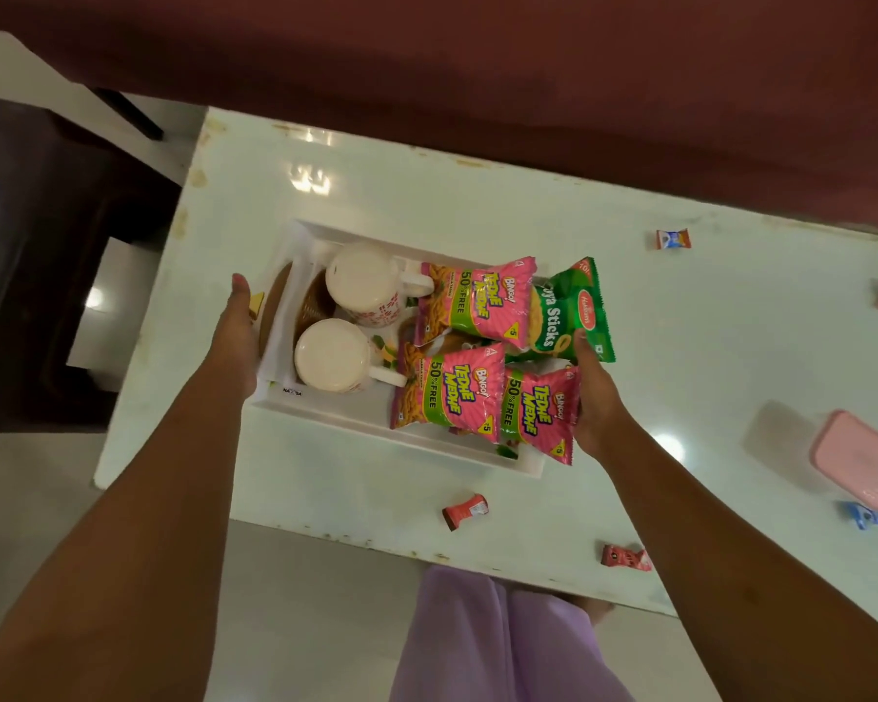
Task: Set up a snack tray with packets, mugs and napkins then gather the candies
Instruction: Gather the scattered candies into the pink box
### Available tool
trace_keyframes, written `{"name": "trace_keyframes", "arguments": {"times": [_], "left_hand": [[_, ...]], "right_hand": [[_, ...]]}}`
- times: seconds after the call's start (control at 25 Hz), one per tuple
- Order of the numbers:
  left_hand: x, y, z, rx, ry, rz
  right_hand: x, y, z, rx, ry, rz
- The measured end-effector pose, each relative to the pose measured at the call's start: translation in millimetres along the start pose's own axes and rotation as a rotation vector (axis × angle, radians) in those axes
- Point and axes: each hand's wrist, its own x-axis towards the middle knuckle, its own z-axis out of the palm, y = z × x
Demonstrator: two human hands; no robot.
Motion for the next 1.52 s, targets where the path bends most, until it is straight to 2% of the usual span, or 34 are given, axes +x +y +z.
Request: {"name": "trace_keyframes", "arguments": {"times": [0.24, 0.44, 0.64, 0.8, 0.92, 1.04, 1.16, 1.24, 1.36, 1.44, 1.52], "left_hand": [[-20.0, -12.9, 31.0, -0.211, -0.025, -0.045], [-42.0, -27.0, 86.4, -0.226, -0.153, -0.085], [-62.2, -41.2, 129.7, -0.216, -0.181, -0.084], [-68.8, -46.7, 138.3, -0.225, -0.148, -0.060], [-68.1, -47.2, 139.5, -0.135, -0.100, -0.024], [-72.2, -42.9, 144.6, -0.045, 0.094, 0.123], [-91.8, -45.9, 153.5, -0.132, 0.408, 0.470], [-119.3, -52.9, 170.7, -0.125, 0.505, 0.691], [-171.8, -81.7, 218.4, -0.074, 0.360, 0.923], [-201.5, -115.8, 258.6, 0.027, 0.196, 0.951], [-233.6, -149.3, 297.4, 0.110, 0.007, 0.922]], "right_hand": [[-9.9, -14.5, -47.5, -0.030, 0.060, -0.031], [-25.3, -39.1, -117.1, -0.070, 0.117, -0.065], [-31.2, -57.7, -165.5, -0.094, 0.133, -0.071], [-27.6, -62.0, -175.8, -0.131, 0.081, -0.075], [-28.8, -63.8, -174.2, -0.127, 0.057, -0.081], [-36.8, -66.3, -181.2, -0.156, 0.040, -0.089], [-47.8, -70.3, -206.9, -0.360, -0.026, -0.163], [-54.5, -74.0, -229.4, -0.571, 0.012, -0.235], [-64.2, -77.7, -269.3, -0.885, 0.204, -0.439], [-66.7, -76.3, -292.2, -1.185, 0.271, -0.540], [-65.0, -72.2, -305.7, -1.441, 0.301, -0.516]]}}
